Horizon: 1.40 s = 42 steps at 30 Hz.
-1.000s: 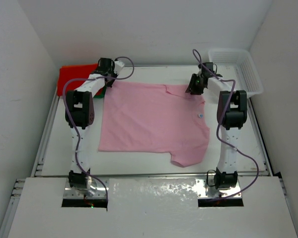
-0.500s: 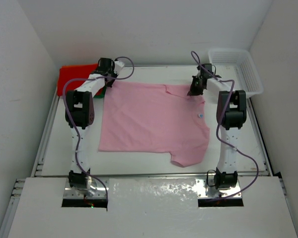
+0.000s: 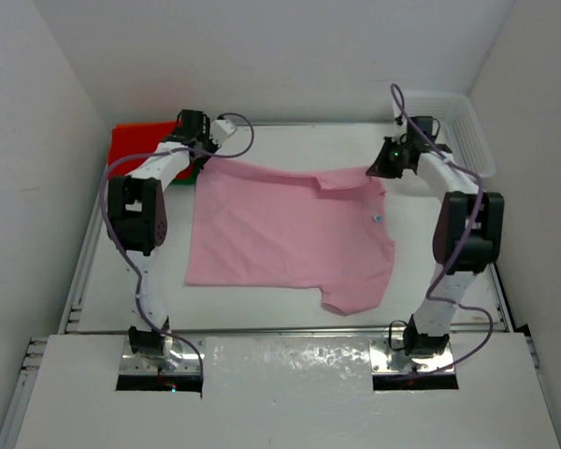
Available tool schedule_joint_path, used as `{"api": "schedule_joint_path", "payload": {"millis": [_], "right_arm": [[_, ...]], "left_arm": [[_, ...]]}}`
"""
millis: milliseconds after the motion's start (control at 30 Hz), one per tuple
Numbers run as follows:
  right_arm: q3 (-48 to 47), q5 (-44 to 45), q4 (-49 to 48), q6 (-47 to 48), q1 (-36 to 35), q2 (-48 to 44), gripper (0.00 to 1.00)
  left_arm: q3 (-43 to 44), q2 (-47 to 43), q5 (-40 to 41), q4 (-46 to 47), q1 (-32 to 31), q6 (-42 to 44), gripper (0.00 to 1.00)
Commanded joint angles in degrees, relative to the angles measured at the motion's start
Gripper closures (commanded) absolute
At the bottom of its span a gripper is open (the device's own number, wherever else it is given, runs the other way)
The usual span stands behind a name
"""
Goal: Fold and stack the t-shirts
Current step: Grap the side of the flattened tshirt furthest away from the robot with both arms, then fold the flattened tshirt in 1/3 of the way
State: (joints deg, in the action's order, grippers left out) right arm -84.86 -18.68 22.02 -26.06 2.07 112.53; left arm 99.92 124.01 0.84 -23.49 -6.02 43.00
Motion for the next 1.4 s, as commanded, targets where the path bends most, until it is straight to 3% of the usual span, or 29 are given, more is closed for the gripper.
{"api": "schedule_joint_path", "payload": {"millis": [0,133,400,800,1367], "right_arm": [[6.2,-6.7,-1.8,-1.6,2.3,-7.5,1.00],[12.2,-6.6,0.0,-0.7,2.5,-12.2,1.00],[17.7,-8.4,1.6,-0.1,2.7,-13.6,1.00],[16.4,-8.6,7.6,2.2,2.8,-14.9,1.00],[17.2,-7.6,11.5,3.6,2.8,-16.6,1.00]], "left_arm": [[-3.6,-7.4,-4.8,-0.4,-0.2,5.0,1.00],[-7.9,-10.1,-6.6,-4.6,-0.5,8.1,1.00],[-16.9,-12.6,-1.9,-7.7,-2.2,13.1,1.00],[-22.0,-15.0,5.0,-10.7,-3.7,12.5,1.00],[-19.0,-17.6,9.9,-10.9,-4.3,6.6,1.00]]}}
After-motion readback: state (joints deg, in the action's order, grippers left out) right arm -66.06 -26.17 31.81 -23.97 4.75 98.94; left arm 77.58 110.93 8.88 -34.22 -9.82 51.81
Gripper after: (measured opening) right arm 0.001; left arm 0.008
